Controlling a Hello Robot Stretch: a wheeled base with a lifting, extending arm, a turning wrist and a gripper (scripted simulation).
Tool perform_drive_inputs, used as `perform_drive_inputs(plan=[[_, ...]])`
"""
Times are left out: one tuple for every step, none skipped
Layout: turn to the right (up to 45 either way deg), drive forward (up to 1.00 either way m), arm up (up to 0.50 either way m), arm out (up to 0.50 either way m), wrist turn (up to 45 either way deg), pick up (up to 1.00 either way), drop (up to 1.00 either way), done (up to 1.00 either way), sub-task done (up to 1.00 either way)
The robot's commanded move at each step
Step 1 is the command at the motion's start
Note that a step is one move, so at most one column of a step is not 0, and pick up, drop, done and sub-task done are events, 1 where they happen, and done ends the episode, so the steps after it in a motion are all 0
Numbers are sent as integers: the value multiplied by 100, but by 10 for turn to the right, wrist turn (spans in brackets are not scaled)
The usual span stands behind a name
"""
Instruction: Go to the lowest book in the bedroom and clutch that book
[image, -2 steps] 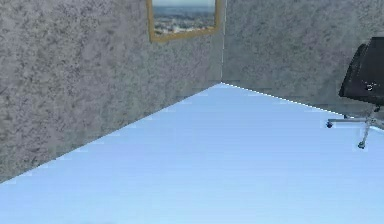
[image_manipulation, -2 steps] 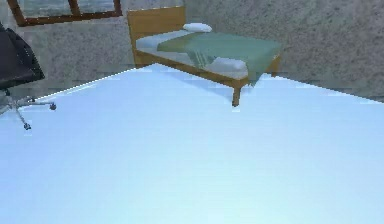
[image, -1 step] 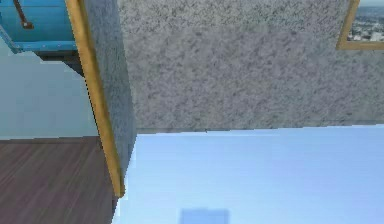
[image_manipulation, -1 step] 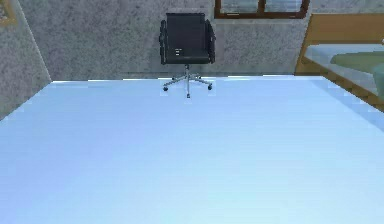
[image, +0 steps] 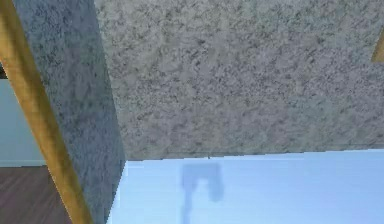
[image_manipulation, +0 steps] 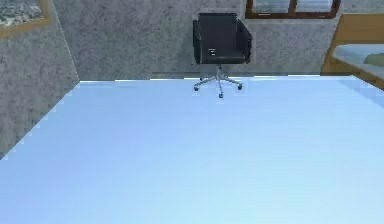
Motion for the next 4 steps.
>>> perform_drive_inputs(plan=[[-450,0,0,0,0,0,0,0,0],[-300,0,0,0,0,0,0,0,0],[0,100,0,0,0,0,0,0,0],[0,100,0,0,0,0,0,0,0]])
